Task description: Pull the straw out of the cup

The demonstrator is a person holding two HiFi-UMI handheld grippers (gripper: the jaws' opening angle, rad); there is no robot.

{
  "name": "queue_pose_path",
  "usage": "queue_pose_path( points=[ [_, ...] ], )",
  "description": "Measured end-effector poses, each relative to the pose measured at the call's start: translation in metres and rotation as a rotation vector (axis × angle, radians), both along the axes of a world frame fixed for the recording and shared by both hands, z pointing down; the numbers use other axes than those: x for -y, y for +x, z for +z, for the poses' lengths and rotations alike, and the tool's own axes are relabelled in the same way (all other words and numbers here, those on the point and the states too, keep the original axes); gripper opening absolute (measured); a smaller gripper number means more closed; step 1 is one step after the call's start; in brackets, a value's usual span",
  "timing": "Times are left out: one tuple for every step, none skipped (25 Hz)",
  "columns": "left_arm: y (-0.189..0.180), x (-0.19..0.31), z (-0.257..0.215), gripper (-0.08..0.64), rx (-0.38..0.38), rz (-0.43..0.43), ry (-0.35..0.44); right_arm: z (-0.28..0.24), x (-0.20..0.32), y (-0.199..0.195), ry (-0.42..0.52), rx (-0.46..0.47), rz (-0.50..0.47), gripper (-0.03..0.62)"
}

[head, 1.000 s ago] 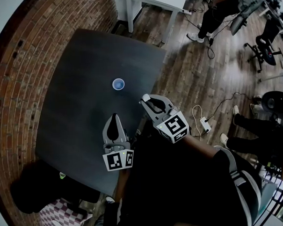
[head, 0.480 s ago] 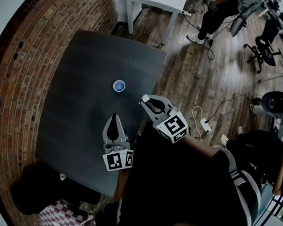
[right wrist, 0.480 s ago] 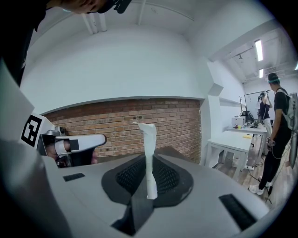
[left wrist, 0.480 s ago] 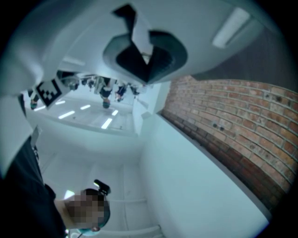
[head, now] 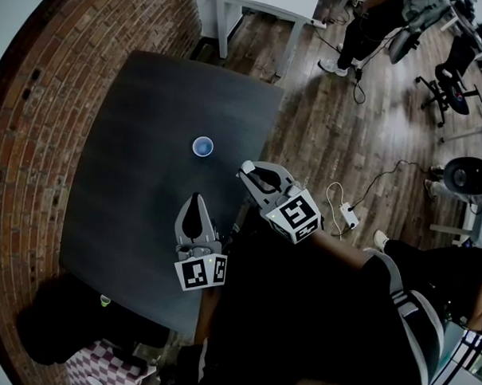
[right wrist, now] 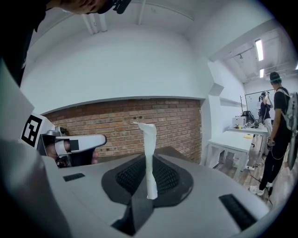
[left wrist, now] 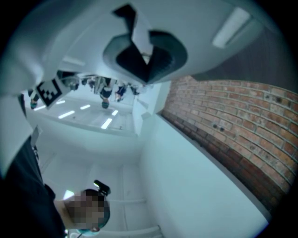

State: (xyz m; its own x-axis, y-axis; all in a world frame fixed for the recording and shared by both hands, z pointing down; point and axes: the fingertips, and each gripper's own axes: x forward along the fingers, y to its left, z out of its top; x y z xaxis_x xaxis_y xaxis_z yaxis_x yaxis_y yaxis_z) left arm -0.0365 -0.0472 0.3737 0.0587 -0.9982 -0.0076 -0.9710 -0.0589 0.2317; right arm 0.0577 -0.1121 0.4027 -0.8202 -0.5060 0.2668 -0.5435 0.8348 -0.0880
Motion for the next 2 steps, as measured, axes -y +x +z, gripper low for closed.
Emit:
queue_pose_path(
  points=[
    [-0.0001,-0.0001,0.0002,0.005,0.000,0.000,-0.001,0.0000,-0.0003,-0.0004,0.000,0.000,-0.001,0.044],
    [-0.0001,-0.0001,0.0005,0.005,0.000,0.000,-0.003,0.0000,-0.0005,-0.0008,0.000,0.000,-0.003,0.044]
  ],
)
